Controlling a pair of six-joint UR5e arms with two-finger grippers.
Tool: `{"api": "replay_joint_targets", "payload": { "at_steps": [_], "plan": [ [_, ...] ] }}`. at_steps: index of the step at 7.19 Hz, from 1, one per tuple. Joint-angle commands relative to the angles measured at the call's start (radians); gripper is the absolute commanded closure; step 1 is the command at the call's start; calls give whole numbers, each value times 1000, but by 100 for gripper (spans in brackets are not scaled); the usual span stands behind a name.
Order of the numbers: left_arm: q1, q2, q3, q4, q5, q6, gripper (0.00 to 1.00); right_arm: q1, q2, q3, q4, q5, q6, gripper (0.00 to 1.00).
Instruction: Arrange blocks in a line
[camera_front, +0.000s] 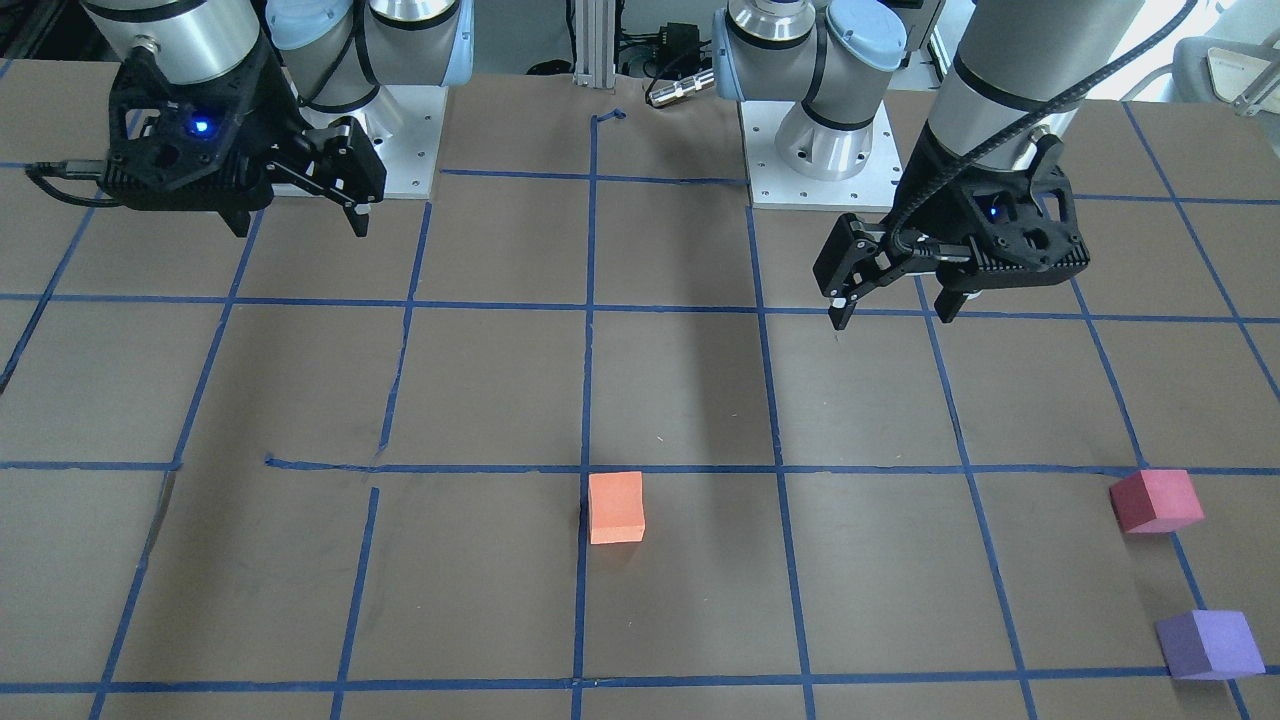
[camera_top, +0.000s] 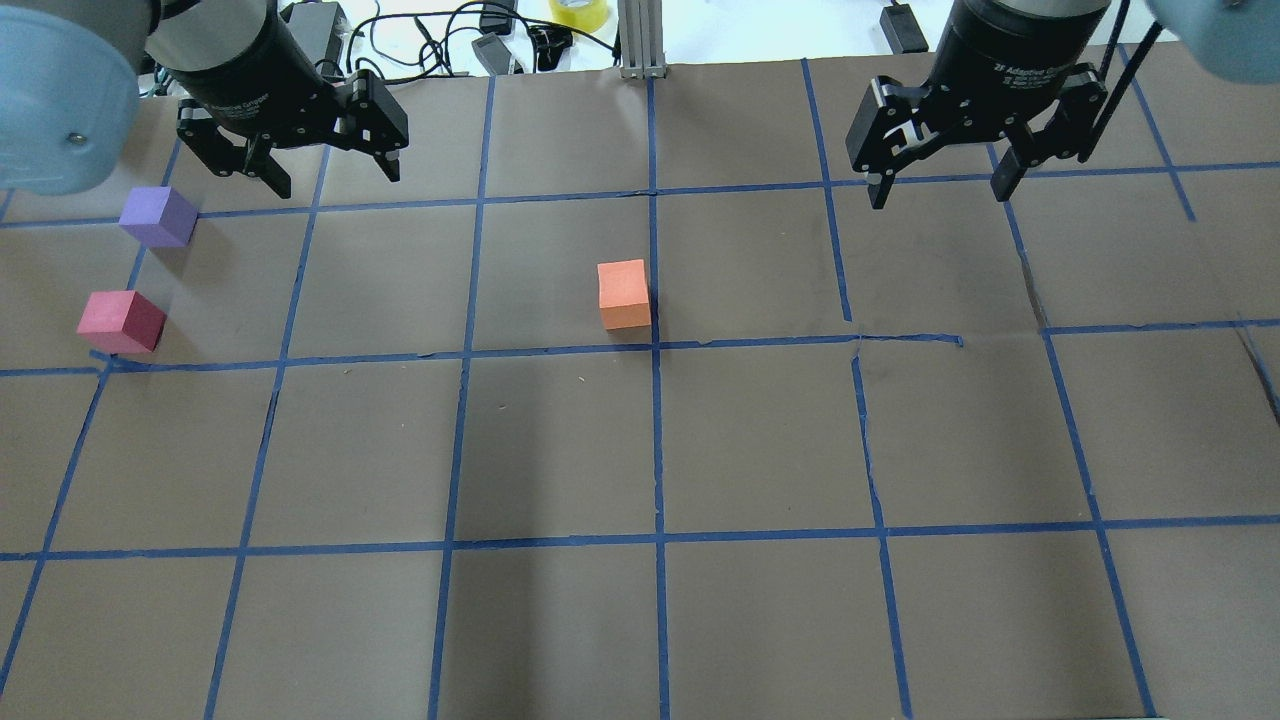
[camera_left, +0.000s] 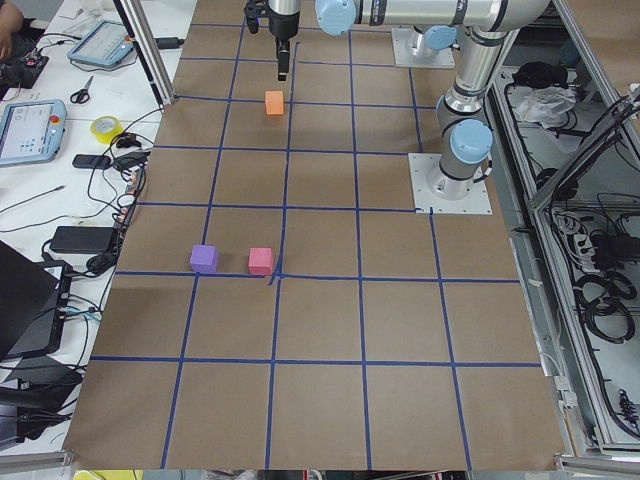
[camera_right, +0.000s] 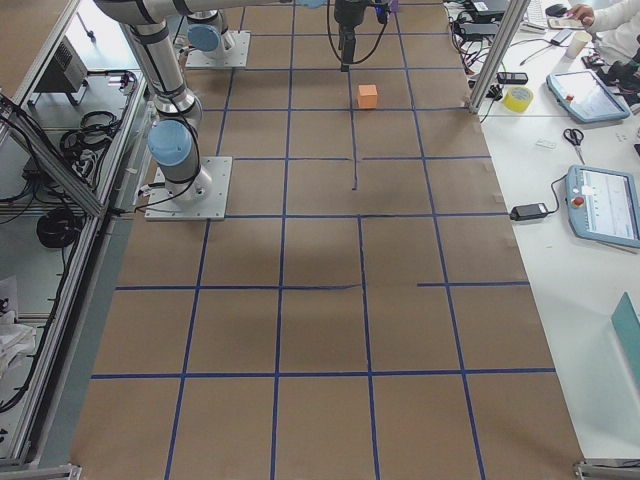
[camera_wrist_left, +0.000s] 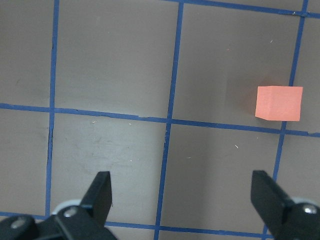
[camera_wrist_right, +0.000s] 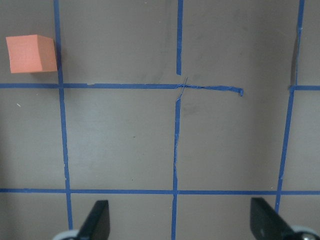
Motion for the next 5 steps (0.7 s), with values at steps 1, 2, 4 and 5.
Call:
{"api": "replay_joint_targets", "payload": {
  "at_steps": [1, 2, 4, 5],
  "plan": [
    [0, 0, -2, 0, 0, 0, 0, -36, 2, 1, -100, -3, -1, 0],
    [0, -11, 5, 1, -1, -18, 0, -34, -4, 4, -108, -5, -9, 0],
    [-17, -102, 20, 132, -26, -79, 0, -34, -6, 10, -107, -3, -33, 0],
    [-81, -177, 41, 208, -55, -128, 0, -33, -7, 10, -107, -5, -33, 0]
  ]
}}
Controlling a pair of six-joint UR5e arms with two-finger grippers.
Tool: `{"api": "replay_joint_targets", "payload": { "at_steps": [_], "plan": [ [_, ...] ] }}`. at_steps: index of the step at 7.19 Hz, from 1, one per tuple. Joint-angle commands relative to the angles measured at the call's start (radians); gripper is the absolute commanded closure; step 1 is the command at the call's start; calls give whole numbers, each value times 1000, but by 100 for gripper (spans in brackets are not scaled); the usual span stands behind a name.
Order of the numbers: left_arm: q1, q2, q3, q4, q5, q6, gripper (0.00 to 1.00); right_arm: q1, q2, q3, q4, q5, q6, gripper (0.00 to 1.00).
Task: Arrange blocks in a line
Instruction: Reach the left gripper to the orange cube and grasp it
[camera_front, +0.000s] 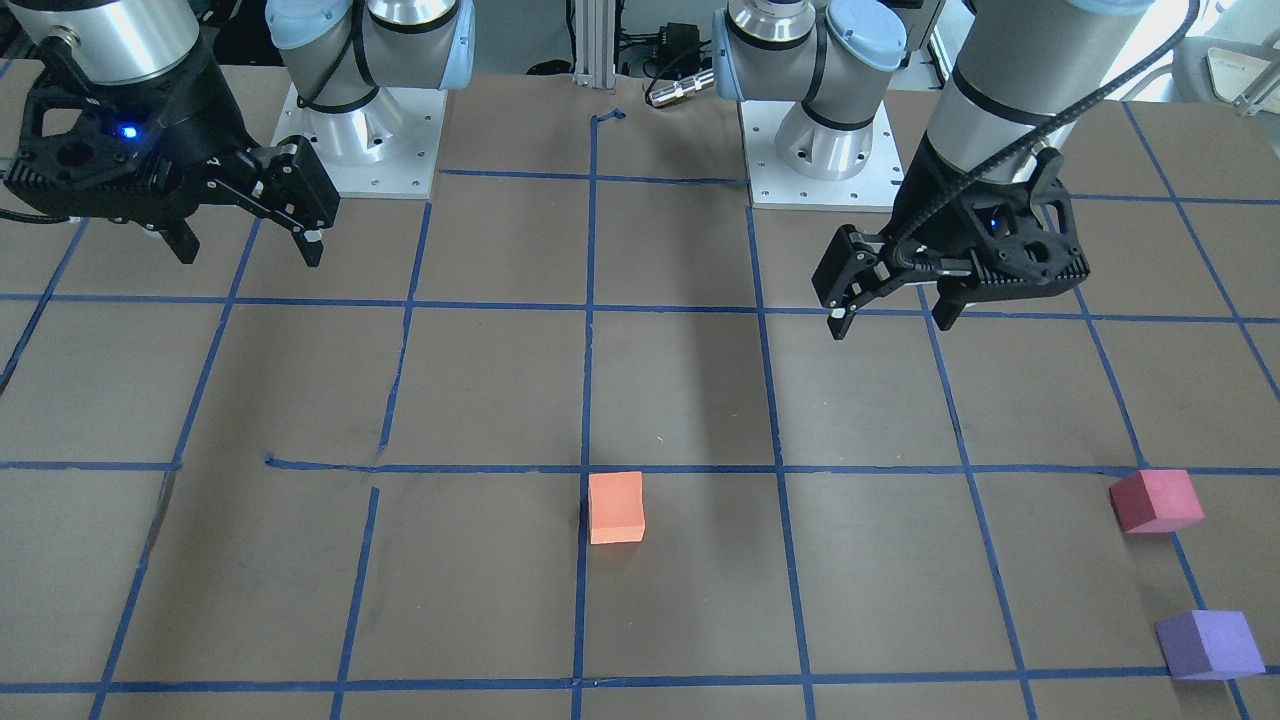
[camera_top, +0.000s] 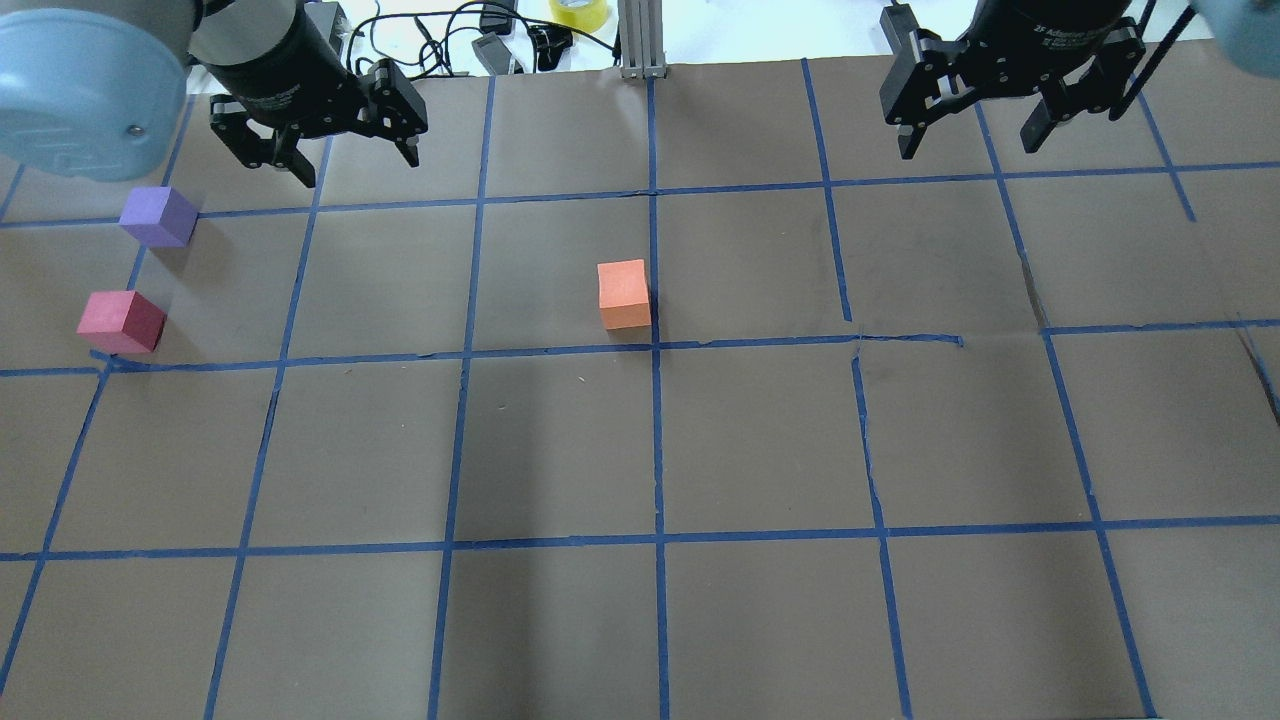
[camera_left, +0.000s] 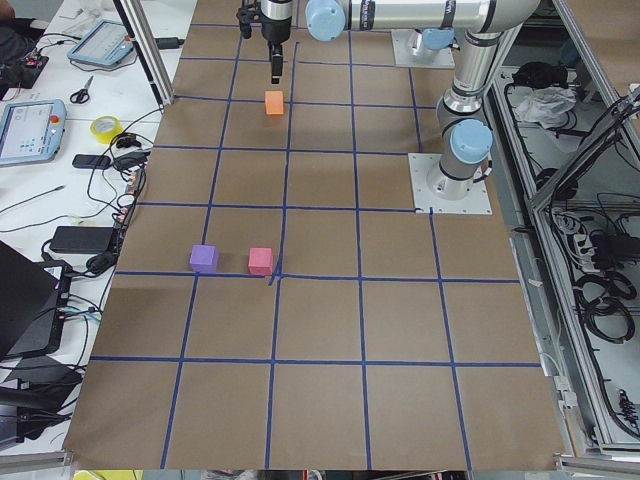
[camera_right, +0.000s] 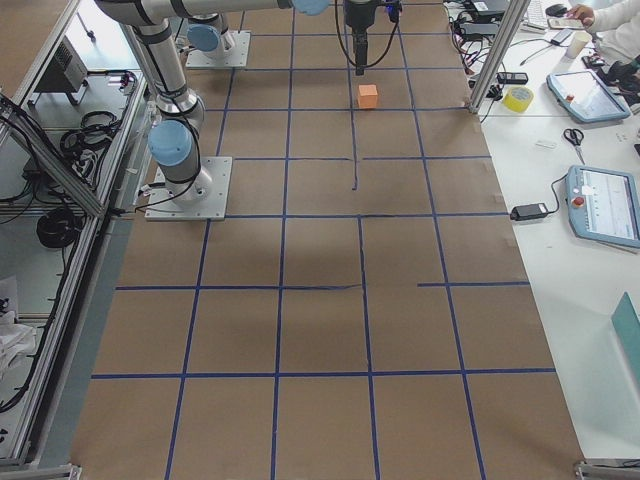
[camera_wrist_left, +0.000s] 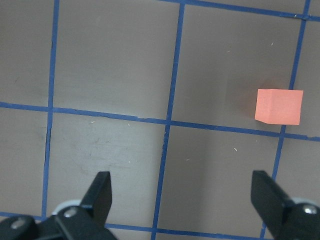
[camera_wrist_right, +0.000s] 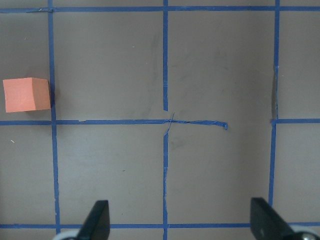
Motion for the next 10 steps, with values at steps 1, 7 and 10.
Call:
{"api": "replay_joint_targets", "payload": {
  "at_steps": [1, 7, 10],
  "plan": [
    [-107, -155, 60, 97, -8, -83, 0, -1, 0, 2, -3, 0, -2, 0],
    [-276, -484, 107, 213, 42, -56, 0, -1, 0, 2, -4, 2, -2, 0],
    [-276, -536, 107, 215, 26, -72, 0, 2, -2, 1, -4, 3, -2, 0]
  ]
}}
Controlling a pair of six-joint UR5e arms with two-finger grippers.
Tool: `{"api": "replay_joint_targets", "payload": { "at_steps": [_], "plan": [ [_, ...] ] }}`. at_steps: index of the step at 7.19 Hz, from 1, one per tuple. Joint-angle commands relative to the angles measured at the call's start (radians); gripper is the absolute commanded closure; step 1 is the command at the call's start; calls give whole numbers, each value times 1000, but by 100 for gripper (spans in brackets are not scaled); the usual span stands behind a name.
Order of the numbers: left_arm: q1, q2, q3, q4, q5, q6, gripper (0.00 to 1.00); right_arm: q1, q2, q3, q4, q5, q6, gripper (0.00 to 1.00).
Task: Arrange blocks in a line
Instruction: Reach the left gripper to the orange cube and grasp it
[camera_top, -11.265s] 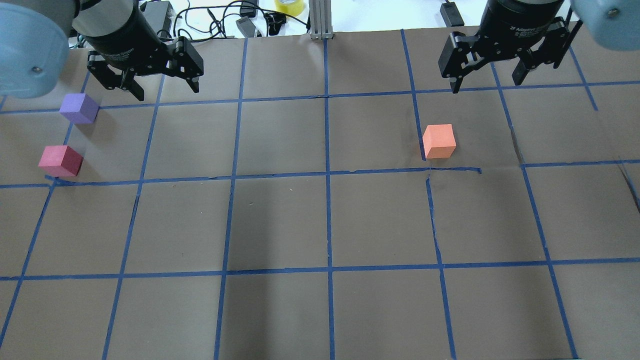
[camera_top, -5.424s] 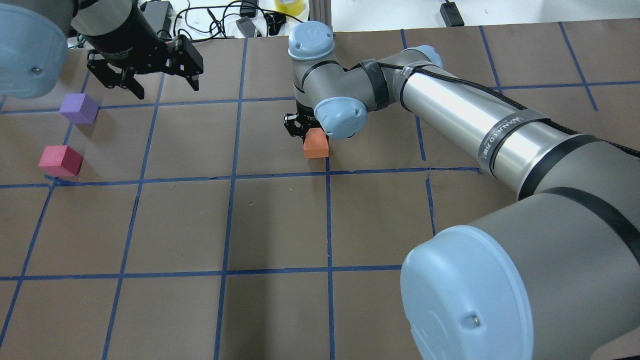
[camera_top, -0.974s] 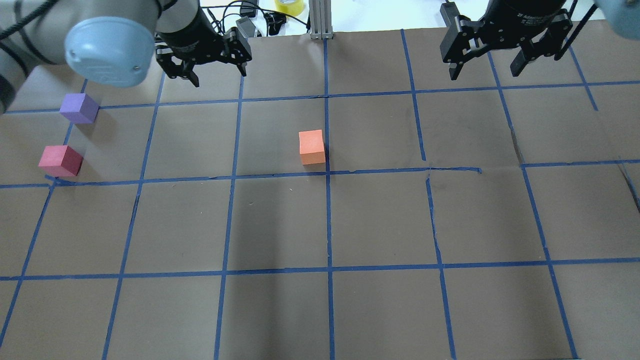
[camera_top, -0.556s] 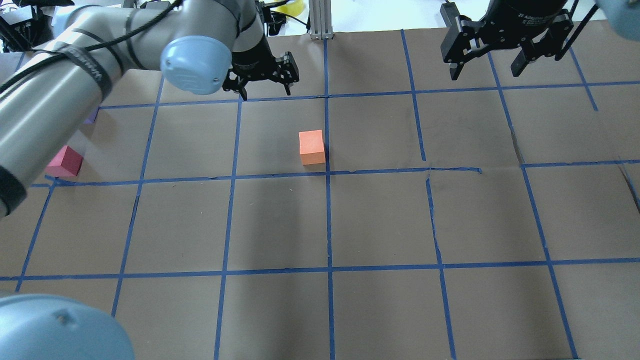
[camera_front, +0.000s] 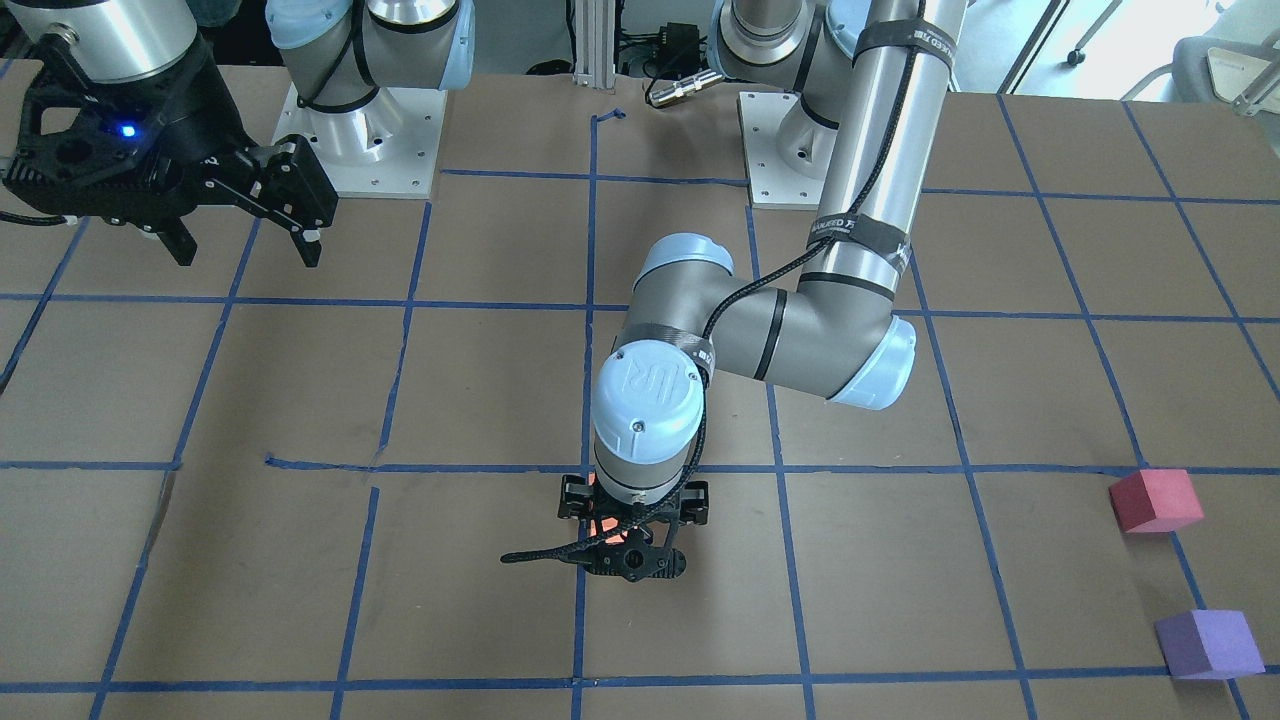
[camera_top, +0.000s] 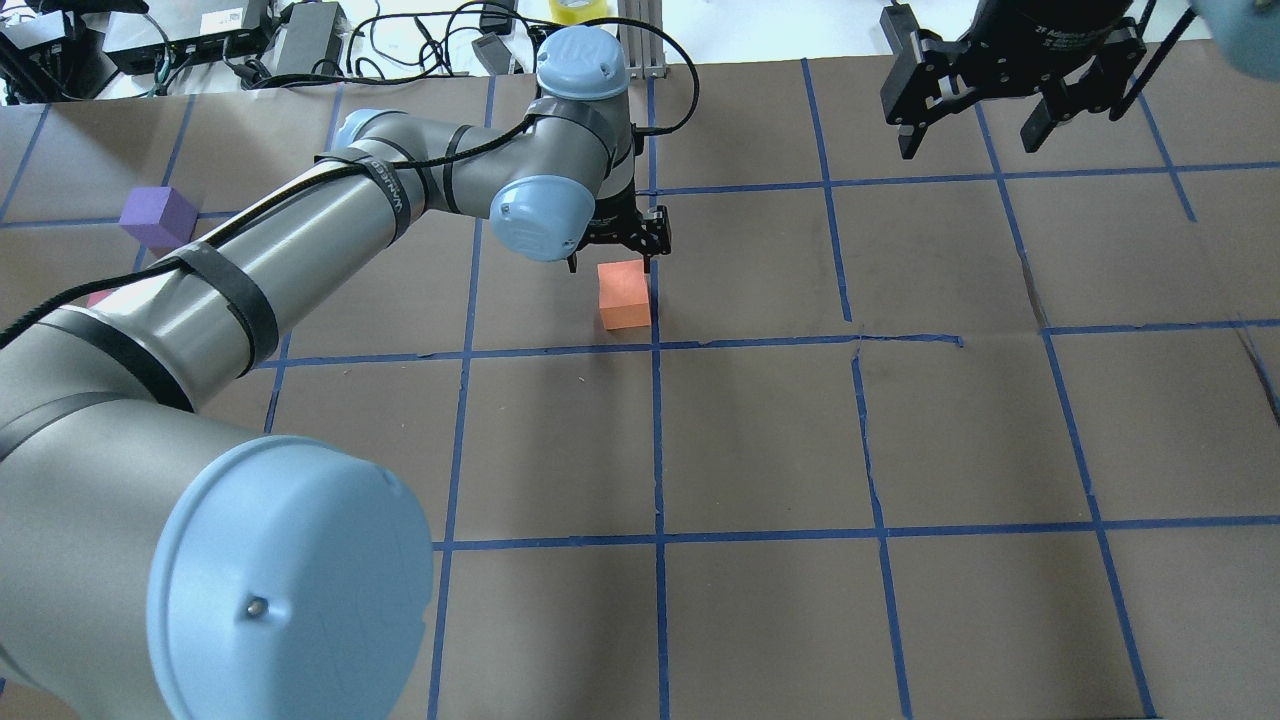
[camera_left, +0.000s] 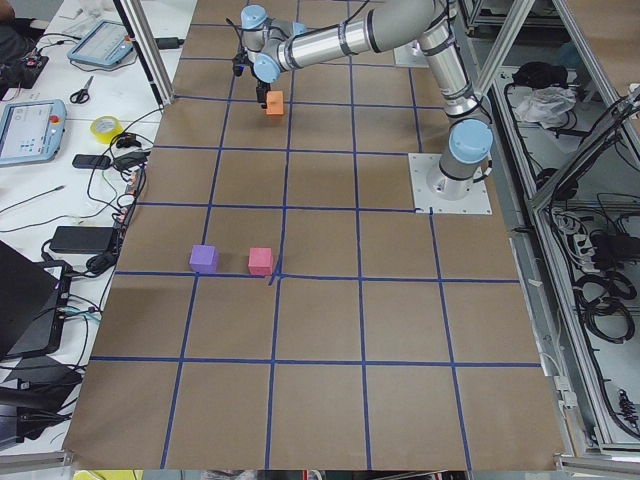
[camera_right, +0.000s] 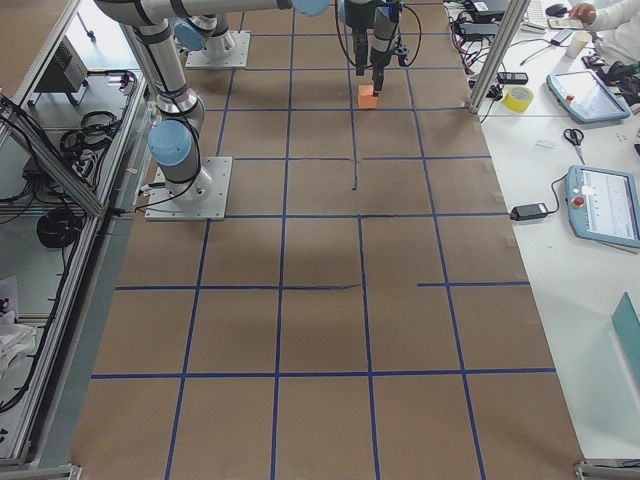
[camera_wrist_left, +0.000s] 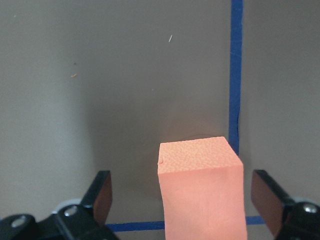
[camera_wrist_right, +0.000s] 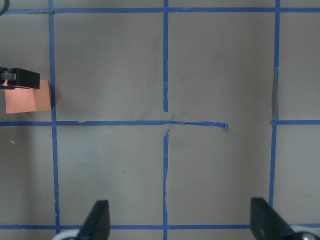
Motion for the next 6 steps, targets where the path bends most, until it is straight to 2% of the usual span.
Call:
{"api": "replay_joint_targets", "payload": {
  "at_steps": [1, 2, 3, 4, 5, 6],
  "plan": [
    [-1, -21, 0, 3, -15, -13, 0, 2, -1, -1, 1, 1, 0, 0],
    [-1, -21, -3, 3, -14, -13, 11, 2, -1, -1, 1, 1, 0, 0],
    [-1, -18, -1, 2, -14, -16, 35, 2, -1, -1, 1, 2, 2, 0],
    [-1, -9, -3, 2, -15, -54, 47, 2, -1, -1, 2, 2, 2, 0],
    [-1, -2, -11, 2, -14, -99, 66, 2, -1, -1, 2, 2, 2, 0],
    [-1, 19, -12, 2, 0, -148, 66, 0, -1, 0, 2, 2, 2, 0]
  ]
}}
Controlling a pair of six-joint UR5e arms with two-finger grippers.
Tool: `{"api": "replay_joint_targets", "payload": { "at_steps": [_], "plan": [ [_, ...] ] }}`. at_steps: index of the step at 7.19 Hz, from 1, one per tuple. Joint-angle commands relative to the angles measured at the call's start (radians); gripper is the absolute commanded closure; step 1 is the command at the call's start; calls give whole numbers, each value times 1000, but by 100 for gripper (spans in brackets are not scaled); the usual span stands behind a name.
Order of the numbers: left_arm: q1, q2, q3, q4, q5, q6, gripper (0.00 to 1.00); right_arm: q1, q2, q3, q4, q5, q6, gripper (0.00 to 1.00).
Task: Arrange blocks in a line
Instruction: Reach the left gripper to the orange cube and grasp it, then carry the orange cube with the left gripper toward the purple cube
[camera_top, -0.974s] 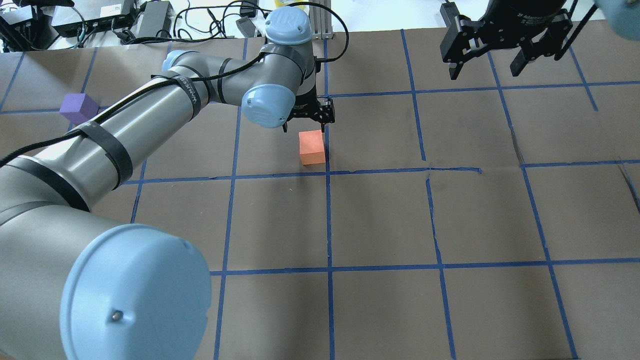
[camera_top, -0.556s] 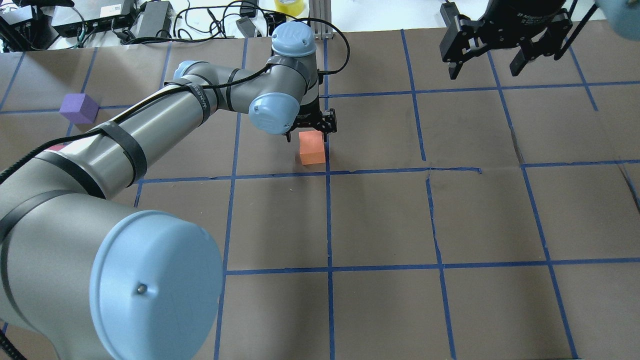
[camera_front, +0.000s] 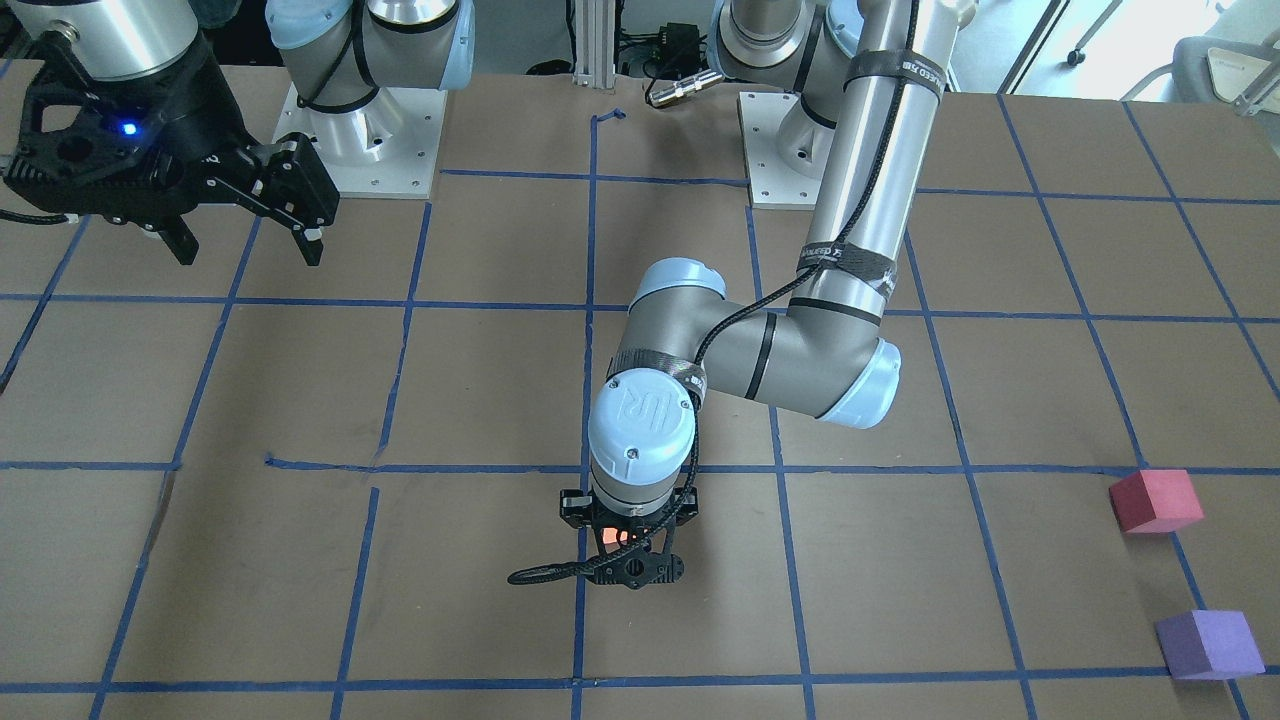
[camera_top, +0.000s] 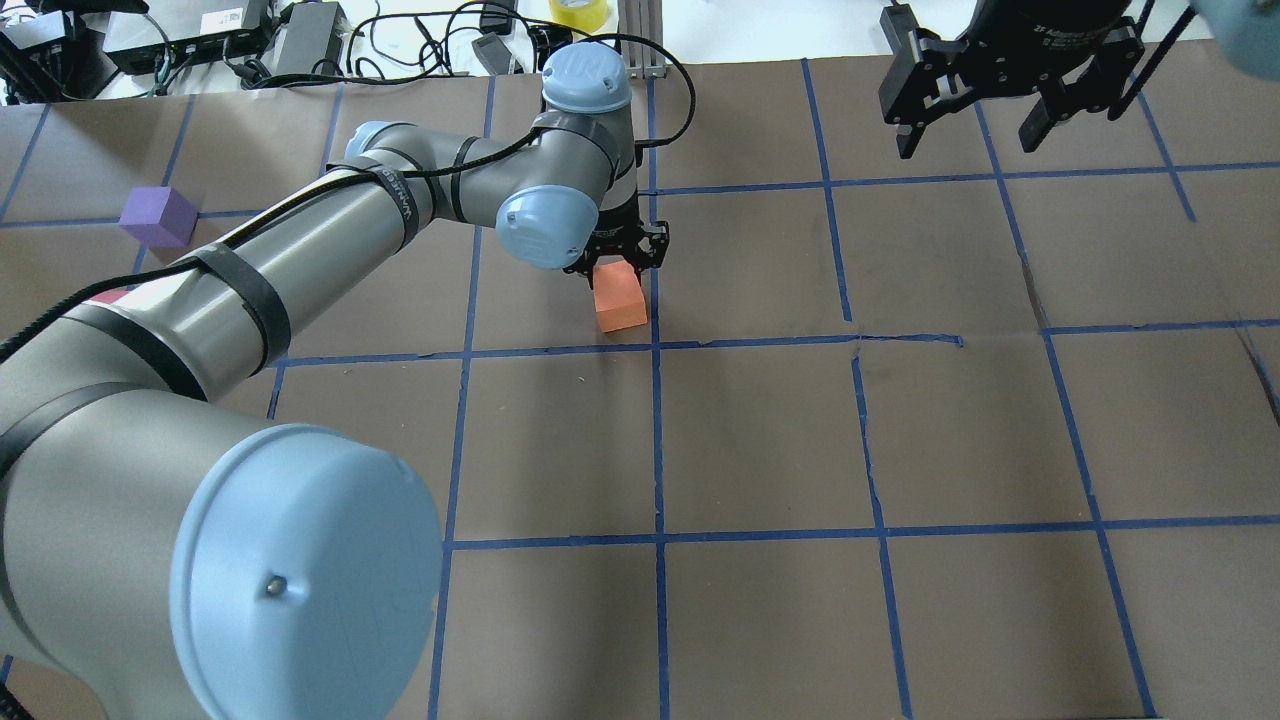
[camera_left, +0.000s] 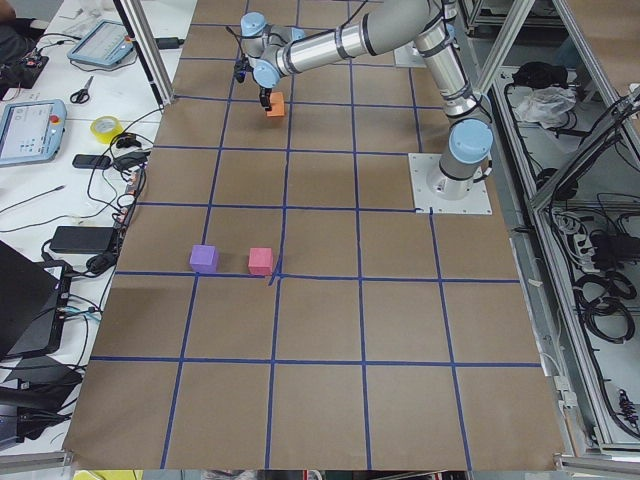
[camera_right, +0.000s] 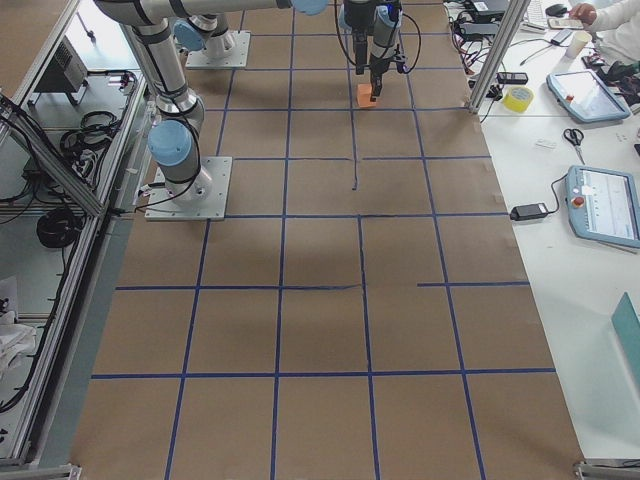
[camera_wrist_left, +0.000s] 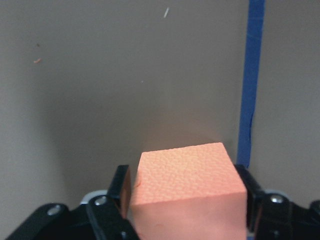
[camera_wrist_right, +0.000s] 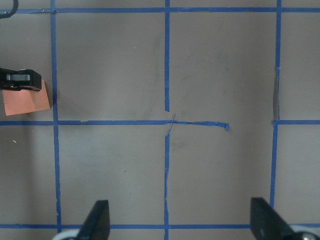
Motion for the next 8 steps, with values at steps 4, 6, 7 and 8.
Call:
{"api": "replay_joint_targets", "payload": {
  "at_steps": [4, 6, 7, 8],
  "plan": [
    [283, 88, 31, -12, -1, 13, 58, -1, 2, 1, 0, 3, -1, 0],
    [449, 90, 94, -38, 9, 195, 88, -3, 2, 1, 0, -3, -4, 0],
    [524, 88, 105, -38, 9, 322, 94, -1, 2, 1, 0, 0, -4, 0],
    [607, 88, 105, -52, 5, 396, 100, -3, 2, 3, 0, -1, -4, 0]
  ]
}}
